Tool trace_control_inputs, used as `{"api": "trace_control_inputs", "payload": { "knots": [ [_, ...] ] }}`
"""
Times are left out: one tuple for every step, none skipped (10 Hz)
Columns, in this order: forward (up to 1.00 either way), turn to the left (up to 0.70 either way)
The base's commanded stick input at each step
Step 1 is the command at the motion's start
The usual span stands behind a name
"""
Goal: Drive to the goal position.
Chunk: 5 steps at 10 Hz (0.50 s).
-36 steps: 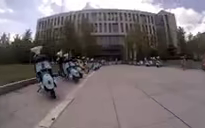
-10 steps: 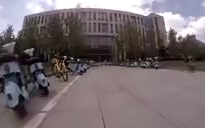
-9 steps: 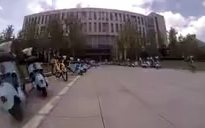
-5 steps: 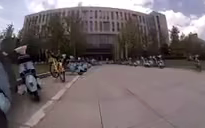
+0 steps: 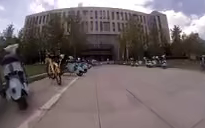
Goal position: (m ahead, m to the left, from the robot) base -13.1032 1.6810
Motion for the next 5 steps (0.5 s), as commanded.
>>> {"api": "trace_control_inputs", "payload": {
  "knots": [
    [0.70,0.00],
    [0.70,0.00],
    [0.70,0.00],
    [0.70,0.00],
    [0.70,0.00]
  ]
}}
